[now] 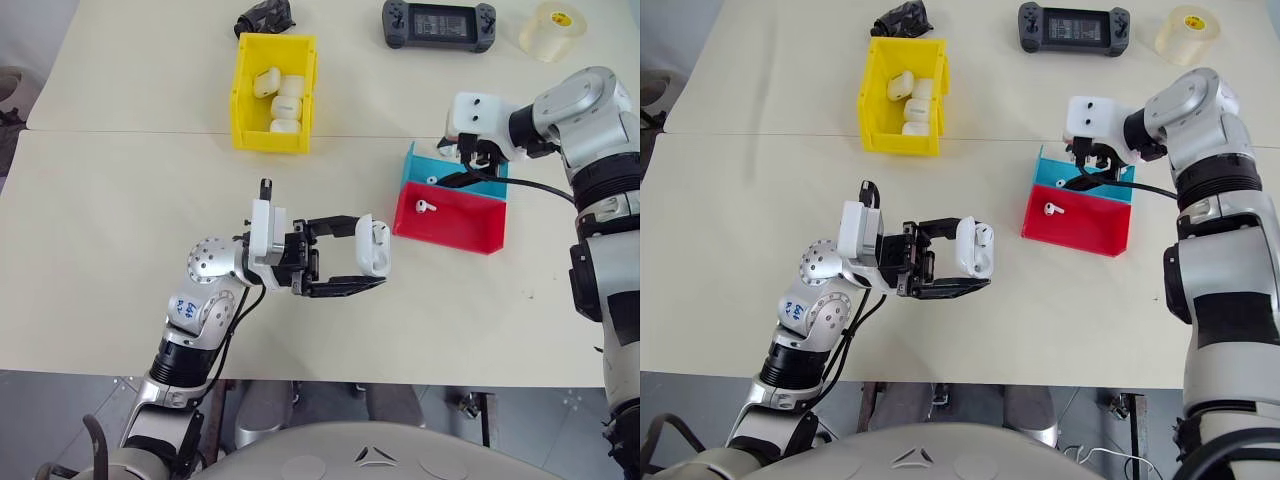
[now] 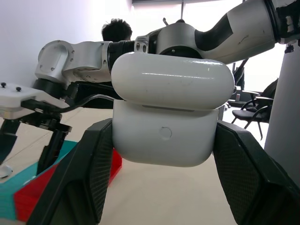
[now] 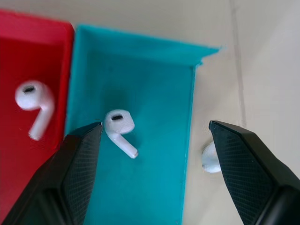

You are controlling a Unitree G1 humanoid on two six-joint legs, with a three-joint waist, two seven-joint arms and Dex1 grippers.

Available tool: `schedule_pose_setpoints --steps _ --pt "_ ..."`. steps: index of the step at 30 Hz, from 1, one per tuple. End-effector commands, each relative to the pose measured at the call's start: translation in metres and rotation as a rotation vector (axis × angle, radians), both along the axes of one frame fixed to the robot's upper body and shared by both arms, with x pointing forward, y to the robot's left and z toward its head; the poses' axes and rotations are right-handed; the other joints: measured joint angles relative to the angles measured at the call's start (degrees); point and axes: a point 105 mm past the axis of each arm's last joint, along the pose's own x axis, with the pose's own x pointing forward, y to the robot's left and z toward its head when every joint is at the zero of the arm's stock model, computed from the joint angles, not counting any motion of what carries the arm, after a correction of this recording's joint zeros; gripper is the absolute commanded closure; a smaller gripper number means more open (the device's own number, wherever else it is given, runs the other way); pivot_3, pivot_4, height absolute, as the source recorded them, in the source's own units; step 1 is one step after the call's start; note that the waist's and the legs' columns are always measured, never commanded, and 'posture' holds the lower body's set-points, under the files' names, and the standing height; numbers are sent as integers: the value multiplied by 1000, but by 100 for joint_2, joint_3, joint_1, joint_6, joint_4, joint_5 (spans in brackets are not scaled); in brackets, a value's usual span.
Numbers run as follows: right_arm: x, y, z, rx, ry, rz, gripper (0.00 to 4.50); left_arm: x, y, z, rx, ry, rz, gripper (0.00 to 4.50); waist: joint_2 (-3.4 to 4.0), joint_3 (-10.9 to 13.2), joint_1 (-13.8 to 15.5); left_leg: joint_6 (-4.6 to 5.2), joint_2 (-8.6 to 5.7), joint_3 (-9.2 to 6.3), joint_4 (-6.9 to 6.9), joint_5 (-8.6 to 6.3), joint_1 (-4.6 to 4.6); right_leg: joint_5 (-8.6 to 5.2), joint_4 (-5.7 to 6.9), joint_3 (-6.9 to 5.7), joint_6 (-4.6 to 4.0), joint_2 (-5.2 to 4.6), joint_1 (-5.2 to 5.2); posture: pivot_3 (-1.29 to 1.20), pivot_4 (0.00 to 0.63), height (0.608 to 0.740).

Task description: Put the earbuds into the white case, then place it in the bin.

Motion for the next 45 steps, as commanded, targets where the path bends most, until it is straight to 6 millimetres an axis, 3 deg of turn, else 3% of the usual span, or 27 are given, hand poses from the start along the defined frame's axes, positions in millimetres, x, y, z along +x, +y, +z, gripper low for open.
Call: schedule_pose_setpoints --steps 1,17,20,23,34,44,45 --pt "-1 -2 14 -35 -22 37 709 -5 2 10 -31 -47 2 1630 0 0 -3 0 0 0 0 0 0 0 0 0 0 0 0 0 150 740" --pt "-12 10 2 -78 12 216 709 -4 2 11 -35 -48 14 1630 0 0 -5 0 1 0 0 0 0 0 0 0 0 1 0 0 150 740" --pt "-15 11 -1 -78 27 238 1278 -4 2 11 -35 -47 15 1630 0 0 -4 0 1 0 0 0 0 0 0 0 0 1 0 0 150 740" --pt "-17 13 -3 -70 36 261 2230 -5 2 11 -35 -45 19 1630 0 0 -4 0 1 0 0 0 0 0 0 0 0 1 0 0 150 740" --pt "-24 13 -7 -95 41 339 2230 -11 16 0 2 15 33 1630 1 1 -7 0 3 -1 0 0 1 0 0 0 0 1 0 0 150 740" --pt "-29 21 -17 -81 52 404 2230 -12 16 -1 7 19 35 1630 2 1 -5 0 2 -2 0 0 1 0 -2 -1 0 0 1 0 150 740" --pt "-30 21 -17 -81 57 410 2412 -12 16 -1 7 19 35 1630 2 1 -5 0 3 -2 0 0 1 0 -2 -1 0 0 1 0 150 740"
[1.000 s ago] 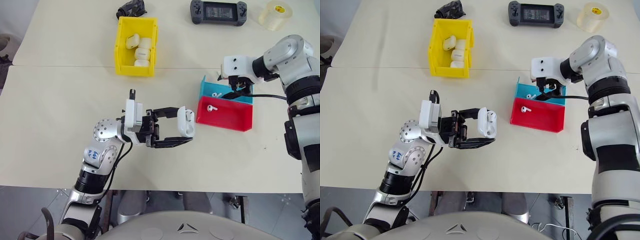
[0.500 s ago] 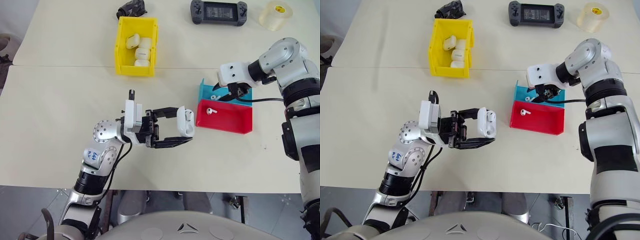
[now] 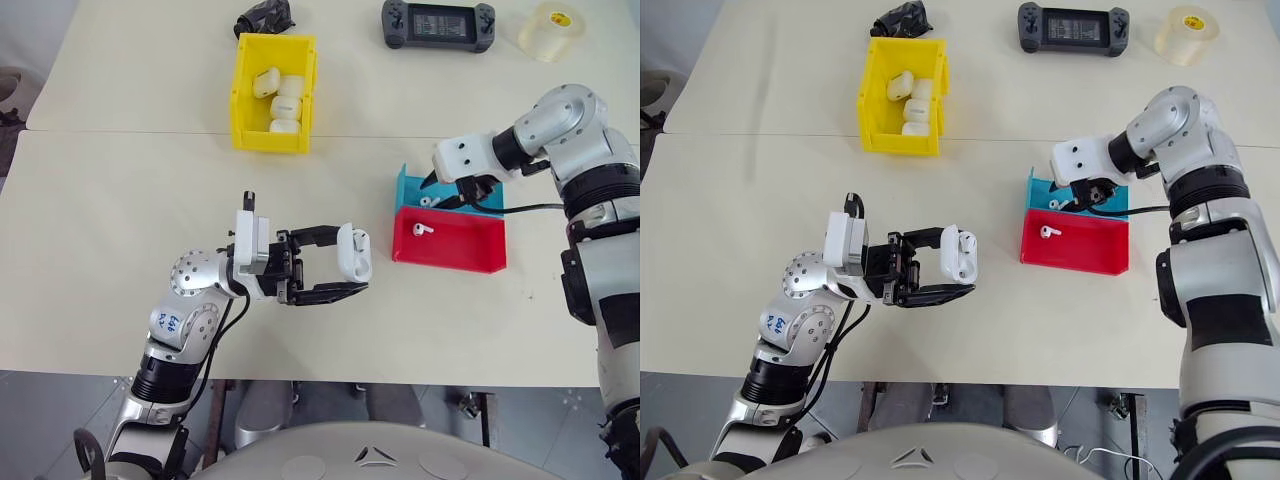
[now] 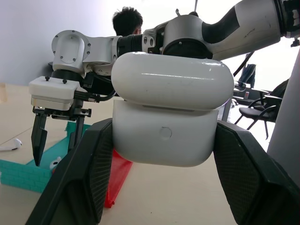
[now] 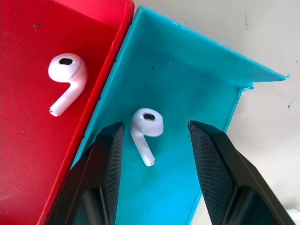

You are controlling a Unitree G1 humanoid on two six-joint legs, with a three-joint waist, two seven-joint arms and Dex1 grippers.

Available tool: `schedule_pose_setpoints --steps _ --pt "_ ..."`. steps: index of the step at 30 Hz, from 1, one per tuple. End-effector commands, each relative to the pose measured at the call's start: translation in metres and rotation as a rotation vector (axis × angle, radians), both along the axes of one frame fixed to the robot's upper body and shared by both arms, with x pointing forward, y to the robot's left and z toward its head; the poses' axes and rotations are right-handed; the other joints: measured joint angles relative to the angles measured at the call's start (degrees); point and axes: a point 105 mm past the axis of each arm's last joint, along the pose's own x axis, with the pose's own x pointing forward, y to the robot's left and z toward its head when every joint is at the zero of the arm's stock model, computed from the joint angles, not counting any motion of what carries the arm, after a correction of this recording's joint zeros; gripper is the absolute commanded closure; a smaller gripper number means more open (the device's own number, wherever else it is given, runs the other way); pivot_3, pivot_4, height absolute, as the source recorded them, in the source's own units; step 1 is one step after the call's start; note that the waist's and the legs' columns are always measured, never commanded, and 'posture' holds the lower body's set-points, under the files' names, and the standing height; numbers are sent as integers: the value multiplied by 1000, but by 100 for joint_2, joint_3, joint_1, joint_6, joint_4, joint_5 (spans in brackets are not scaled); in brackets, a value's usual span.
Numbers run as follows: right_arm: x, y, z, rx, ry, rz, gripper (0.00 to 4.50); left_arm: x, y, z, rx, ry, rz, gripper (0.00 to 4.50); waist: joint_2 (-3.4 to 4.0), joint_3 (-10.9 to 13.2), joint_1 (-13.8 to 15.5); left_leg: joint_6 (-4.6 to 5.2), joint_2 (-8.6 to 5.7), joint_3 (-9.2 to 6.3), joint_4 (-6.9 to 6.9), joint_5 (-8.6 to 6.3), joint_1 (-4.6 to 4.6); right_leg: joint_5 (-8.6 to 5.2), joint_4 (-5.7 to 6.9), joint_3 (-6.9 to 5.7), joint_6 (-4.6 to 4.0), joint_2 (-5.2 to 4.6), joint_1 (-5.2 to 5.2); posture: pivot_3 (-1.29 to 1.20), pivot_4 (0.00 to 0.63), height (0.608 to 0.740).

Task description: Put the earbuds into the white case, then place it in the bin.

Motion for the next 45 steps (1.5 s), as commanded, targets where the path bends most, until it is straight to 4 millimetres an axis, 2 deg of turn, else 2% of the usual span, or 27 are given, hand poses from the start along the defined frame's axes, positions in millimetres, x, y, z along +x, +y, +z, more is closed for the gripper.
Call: schedule_pose_setpoints --steps 1,6,20,26,29,31,35,37,40,42,45 --pt "-4 3 1 4 9 44 2598 -6 -1 10 -26 -36 -13 1630 0 0 0 0 0 0 0 0 0 0 0 0 0 0 0 0 150 740" --pt "-4 4 0 0 16 47 3963 -6 0 10 -28 -36 -9 1630 0 0 -2 0 1 0 1 0 1 0 1 0 0 1 0 0 150 740" --pt "-2 8 2 64 3 30 3963 -6 1 9 -24 -36 -1 1630 0 0 -1 0 1 0 1 0 2 0 0 1 0 0 0 0 150 740" --pt "8 5 41 321 -55 -101 3963 -2 1 9 -26 -38 10 1630 1 1 3 0 1 0 1 0 1 0 1 1 0 0 0 0 150 740" --pt "5 -11 64 454 -63 -182 3963 4 2 10 -29 -38 13 1630 5 3 26 0 0 0 1 0 0 0 0 1 0 -2 1 0 150 740" --pt "2 -14 69 492 -48 -200 3963 6 2 10 -31 -38 13 1630 5 3 49 1 -1 -2 1 0 0 0 -1 -1 0 -4 2 0 150 740" --pt "-14 -6 91 799 57 -274 3963 24 -1 14 -35 -61 68 1630 4 3 133 4 0 -4 1 -2 -1 0 -6 -4 0 -3 6 0 150 740" --pt "-26 -1 95 879 85 -290 3963 30 0 16 -39 -64 83 1630 4 4 153 3 1 -5 2 -2 -2 0 -4 -5 0 -2 6 0 150 740" --pt "-53 11 102 1074 182 -303 3963 35 -1 18 -34 -69 72 1630 5 4 175 3 1 -7 0 -2 -4 0 -2 -6 0 -3 3 0 150 740" --pt "-66 17 103 1124 217 -310 3963 38 0 19 -33 -73 72 1630 5 4 185 3 0 -10 1 -2 -6 0 -2 -8 0 -3 3 0 150 740" --pt "-95 32 106 1278 342 -294 3963 48 -1 20 -23 -89 81 1630 2 5 219 3 -1 -10 2 -3 -6 0 -4 -8 0 -3 3 0 150 740"
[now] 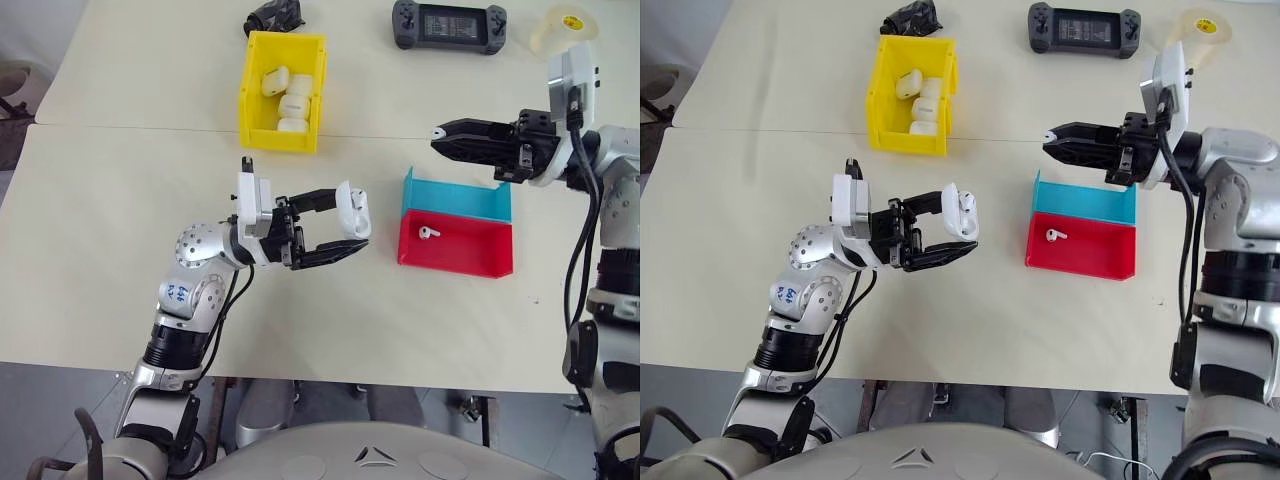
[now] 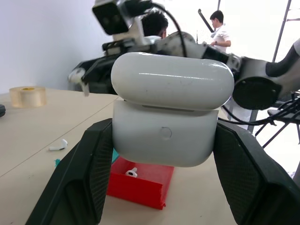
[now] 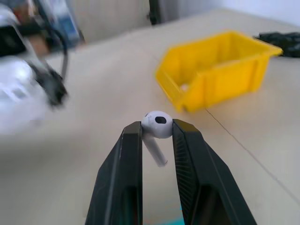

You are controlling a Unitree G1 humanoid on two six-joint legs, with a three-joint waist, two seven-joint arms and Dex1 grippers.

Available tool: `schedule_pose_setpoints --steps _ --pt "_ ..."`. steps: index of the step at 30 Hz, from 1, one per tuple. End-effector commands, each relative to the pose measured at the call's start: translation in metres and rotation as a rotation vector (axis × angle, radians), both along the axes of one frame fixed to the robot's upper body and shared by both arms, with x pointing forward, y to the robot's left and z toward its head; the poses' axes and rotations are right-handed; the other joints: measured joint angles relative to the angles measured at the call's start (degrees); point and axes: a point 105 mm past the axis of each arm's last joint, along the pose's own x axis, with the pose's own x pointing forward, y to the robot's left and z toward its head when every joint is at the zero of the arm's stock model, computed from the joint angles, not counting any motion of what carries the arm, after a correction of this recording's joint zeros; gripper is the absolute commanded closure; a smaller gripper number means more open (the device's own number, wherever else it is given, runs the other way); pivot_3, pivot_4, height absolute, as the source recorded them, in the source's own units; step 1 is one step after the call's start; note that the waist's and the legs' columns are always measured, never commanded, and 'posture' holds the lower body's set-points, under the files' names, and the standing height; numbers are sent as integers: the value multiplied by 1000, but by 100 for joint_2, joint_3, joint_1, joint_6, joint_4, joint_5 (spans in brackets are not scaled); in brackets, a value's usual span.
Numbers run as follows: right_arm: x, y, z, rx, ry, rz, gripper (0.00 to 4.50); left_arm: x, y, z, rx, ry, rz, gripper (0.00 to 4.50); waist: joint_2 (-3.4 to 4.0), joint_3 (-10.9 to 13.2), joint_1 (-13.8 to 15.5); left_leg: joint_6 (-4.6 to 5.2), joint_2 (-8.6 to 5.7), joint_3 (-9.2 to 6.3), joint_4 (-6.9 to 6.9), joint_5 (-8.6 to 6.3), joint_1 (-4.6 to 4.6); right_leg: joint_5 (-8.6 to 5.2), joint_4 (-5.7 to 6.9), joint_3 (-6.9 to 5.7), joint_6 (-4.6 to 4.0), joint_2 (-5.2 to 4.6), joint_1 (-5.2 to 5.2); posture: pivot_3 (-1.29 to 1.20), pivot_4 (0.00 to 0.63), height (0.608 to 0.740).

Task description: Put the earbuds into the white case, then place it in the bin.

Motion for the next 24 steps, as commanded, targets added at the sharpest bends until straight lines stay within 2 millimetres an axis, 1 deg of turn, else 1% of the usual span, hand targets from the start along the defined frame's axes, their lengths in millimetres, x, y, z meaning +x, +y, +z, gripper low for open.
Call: schedule_pose_setpoints --steps 1,4,6,10,14,21,24 --pt "-34 17 19 181 25 60 3963 7 0 8 -4 -55 7 1630 0 0 15 0 1 0 0 0 0 0 0 -1 0 1 0 0 150 740" --pt "-49 27 18 286 113 74 3963 13 -2 9 8 -69 18 1630 0 0 26 0 -3 2 -1 0 0 0 2 2 0 -1 0 0 150 740" --pt "-61 36 16 305 141 105 3963 16 -3 10 9 -79 25 1630 0 0 47 1 -3 -1 -2 -1 0 0 4 0 0 0 0 0 150 740" --pt "-72 54 11 362 165 97 3963 16 -7 13 -1 -80 12 1630 0 0 51 2 -3 0 -4 -1 0 0 2 1 0 1 0 0 150 740" --pt "-71 60 6 399 172 50 3963 14 -10 17 -28 -65 3 1630 0 0 56 4 -5 2 -3 -2 0 0 4 3 0 1 -1 0 150 740" --pt "-66 60 -2 457 184 -11 3963 13 -11 25 -81 -44 -1 1630 0 0 54 6 -4 3 -3 -2 0 0 4 4 0 6 0 0 150 740" --pt "-66 64 -8 478 191 -24 3963 12 -12 27 -96 -35 -1 1630 0 0 50 6 -3 3 -4 -2 1 0 4 5 0 7 0 0 150 740"
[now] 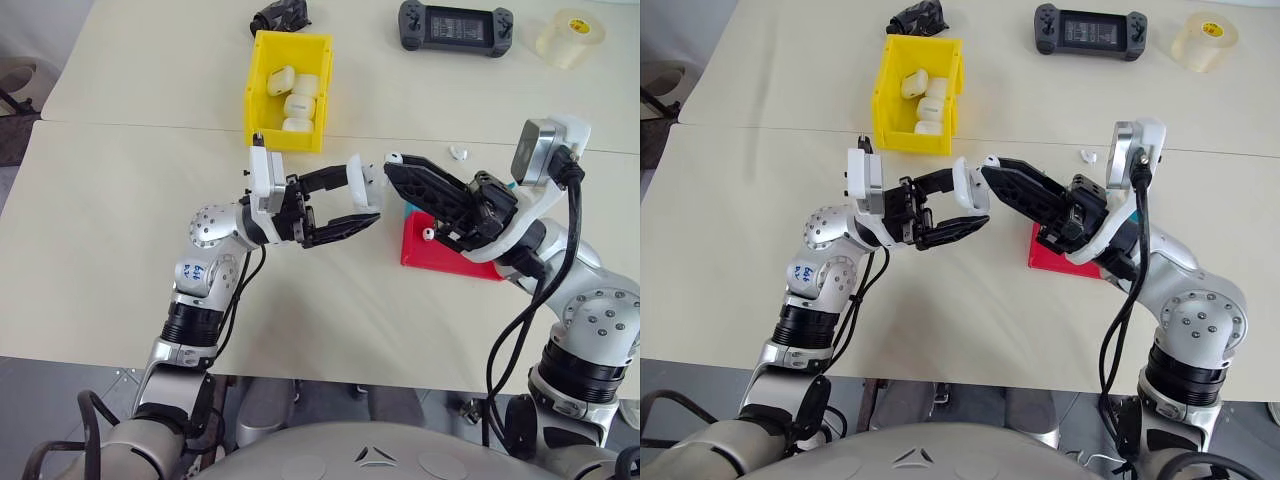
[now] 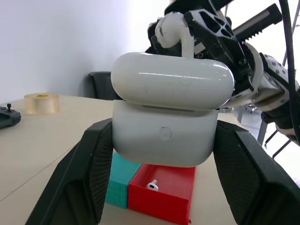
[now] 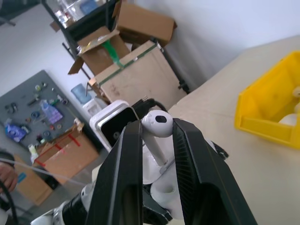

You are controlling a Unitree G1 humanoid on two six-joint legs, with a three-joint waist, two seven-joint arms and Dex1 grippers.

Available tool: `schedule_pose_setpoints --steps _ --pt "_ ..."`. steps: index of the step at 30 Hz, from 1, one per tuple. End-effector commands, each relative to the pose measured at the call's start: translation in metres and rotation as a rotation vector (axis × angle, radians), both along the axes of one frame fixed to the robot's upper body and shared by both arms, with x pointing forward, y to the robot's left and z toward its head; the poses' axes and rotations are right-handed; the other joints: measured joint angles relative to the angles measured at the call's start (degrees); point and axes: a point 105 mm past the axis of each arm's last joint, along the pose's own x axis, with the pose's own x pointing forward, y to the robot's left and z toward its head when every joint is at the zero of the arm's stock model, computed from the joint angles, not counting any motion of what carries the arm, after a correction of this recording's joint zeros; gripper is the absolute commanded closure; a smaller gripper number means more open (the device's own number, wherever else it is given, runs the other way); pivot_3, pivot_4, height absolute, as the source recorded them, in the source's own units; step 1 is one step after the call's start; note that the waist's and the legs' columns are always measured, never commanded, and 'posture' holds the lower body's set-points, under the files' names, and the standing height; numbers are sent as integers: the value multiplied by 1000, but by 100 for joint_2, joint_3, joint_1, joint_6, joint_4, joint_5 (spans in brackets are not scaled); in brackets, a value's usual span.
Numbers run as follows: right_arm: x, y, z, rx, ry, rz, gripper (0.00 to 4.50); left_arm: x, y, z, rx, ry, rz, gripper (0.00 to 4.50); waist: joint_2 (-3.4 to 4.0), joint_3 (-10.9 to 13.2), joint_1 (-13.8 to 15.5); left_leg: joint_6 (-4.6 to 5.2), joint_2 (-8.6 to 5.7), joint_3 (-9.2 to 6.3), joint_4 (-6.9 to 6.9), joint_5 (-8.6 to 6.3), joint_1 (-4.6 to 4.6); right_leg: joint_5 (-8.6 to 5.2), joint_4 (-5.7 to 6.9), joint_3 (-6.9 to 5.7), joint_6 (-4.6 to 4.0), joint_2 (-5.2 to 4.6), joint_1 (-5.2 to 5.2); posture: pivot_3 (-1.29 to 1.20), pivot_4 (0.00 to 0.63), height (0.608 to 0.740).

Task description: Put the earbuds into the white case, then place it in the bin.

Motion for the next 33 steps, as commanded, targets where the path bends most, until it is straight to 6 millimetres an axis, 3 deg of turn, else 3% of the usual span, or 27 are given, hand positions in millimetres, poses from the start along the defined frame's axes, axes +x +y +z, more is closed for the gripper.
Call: schedule_pose_setpoints --steps 1,12,33 --pt "-7 8 4 32 -43 0 3963 -6 -1 18 -53 -46 -14 1630 0 0 -4 0 0 0 0 0 0 0 0 0 0 0 0 0 150 740" --pt "-15 21 -2 57 -35 16 3963 -5 -7 22 -91 -26 -15 1630 0 0 2 0 0 -2 0 0 0 0 -1 1 0 1 0 0 150 740" --pt "-9 6 -3 67 -39 -35 3963 -6 -4 25 -121 -22 -9 1630 -1 0 4 1 0 -1 0 -1 0 0 -3 1 0 1 0 0 150 740"
